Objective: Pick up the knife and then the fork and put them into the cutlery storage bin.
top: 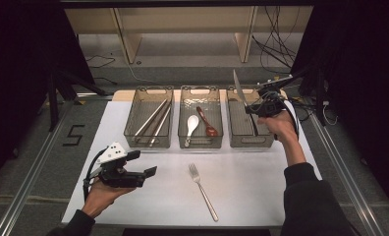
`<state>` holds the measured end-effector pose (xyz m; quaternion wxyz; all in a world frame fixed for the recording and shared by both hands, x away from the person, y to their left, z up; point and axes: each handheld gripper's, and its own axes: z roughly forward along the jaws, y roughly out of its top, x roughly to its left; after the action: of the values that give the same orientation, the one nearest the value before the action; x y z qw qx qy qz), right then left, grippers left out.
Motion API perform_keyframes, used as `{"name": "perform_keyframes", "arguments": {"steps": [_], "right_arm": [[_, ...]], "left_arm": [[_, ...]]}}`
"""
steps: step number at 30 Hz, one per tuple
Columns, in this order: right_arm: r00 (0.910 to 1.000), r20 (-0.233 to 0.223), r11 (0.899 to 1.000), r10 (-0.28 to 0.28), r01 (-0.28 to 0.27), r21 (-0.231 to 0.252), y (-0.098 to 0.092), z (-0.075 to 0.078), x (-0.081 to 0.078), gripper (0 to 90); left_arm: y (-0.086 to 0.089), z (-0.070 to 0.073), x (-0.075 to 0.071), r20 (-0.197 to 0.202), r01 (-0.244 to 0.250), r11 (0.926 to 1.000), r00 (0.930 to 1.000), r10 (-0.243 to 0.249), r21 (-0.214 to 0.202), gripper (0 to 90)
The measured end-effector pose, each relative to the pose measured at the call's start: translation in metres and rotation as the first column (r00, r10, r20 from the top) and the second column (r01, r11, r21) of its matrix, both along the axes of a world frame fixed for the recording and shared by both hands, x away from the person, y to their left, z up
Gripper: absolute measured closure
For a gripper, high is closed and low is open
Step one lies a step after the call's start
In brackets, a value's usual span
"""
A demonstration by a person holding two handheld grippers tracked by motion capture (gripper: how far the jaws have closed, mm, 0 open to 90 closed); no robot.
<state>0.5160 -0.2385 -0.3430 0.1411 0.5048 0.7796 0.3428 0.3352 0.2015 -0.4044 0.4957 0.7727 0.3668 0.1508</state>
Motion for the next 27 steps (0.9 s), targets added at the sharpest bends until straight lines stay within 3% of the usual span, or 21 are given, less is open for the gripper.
{"name": "perform_keyframes", "arguments": {"steps": [8,27], "right_arm": [[0.9990,-0.010,0.999,-0.043,0.043,-0.009,0.004,-0.001,0.014,80.5],[0.9907,-0.054,0.991,-0.125,0.123,-0.044,0.006,-0.020,0.034,80.4]], "left_arm": [[0.000,0.000,0.000,-0.002,0.006,1.0000,1.0000,-0.006,-0.002,15.8],[0.001,0.001,-0.001,0.005,0.002,0.9995,1.0000,-0.002,-0.031,15.8]]}}
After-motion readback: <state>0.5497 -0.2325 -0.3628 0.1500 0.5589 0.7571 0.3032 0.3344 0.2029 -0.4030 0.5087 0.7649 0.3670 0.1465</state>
